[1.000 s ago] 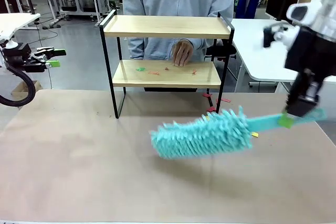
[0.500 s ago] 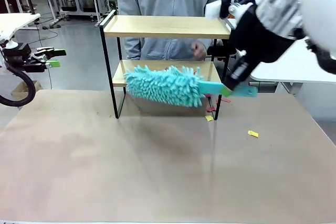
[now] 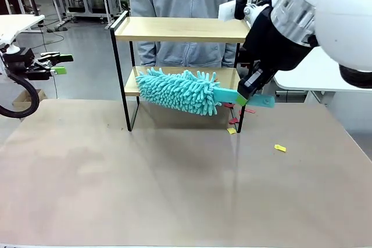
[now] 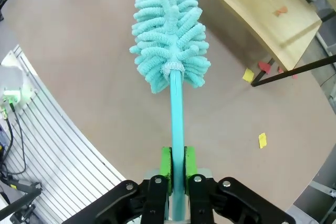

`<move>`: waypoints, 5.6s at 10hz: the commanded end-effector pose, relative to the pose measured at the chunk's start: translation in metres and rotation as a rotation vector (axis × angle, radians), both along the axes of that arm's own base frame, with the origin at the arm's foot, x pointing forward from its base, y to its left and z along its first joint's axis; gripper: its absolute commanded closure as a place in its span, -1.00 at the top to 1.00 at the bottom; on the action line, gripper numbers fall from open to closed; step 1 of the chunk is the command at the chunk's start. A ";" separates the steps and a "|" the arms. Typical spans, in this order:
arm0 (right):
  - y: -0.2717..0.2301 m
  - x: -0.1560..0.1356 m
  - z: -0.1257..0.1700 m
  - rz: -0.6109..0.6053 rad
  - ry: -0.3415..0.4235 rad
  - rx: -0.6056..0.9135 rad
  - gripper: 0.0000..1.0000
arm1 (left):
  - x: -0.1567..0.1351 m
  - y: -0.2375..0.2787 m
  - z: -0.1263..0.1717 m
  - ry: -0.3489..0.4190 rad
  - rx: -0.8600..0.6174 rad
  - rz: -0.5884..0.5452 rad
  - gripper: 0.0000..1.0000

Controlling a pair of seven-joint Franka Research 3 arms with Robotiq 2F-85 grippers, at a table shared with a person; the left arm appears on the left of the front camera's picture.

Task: Clean the shelf.
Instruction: Clean the specific section of the Shelf indicated by the human with the Duster.

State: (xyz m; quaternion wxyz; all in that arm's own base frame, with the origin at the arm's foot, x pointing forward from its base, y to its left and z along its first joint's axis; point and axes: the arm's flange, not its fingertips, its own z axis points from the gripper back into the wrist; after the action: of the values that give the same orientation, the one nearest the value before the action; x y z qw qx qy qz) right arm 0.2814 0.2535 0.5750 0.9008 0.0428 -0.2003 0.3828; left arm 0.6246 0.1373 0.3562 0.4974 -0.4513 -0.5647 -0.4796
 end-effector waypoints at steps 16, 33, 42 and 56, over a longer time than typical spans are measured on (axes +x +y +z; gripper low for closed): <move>0.117 0.103 -0.034 -0.439 -0.220 0.154 -0.74 | -0.001 0.000 0.003 -0.006 -0.002 -0.003 1.00; 0.260 0.156 -0.064 -0.632 -0.213 0.341 -0.74 | -0.001 0.000 0.003 -0.006 -0.002 -0.003 1.00; 0.249 0.153 -0.097 -0.639 -0.036 0.313 -0.74 | -0.001 0.000 0.003 -0.006 -0.002 -0.003 1.00; 0.102 0.101 -0.067 -0.981 0.036 0.208 -0.74 | -0.001 0.000 0.003 -0.006 -0.002 -0.003 1.00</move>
State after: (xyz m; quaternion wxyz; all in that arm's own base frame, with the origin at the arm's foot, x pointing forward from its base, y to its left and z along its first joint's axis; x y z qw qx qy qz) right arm 0.3952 0.3722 0.5031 0.9658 0.0497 -0.2326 -0.1037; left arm 0.6246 0.1373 0.3564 0.4974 -0.4512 -0.5647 -0.4797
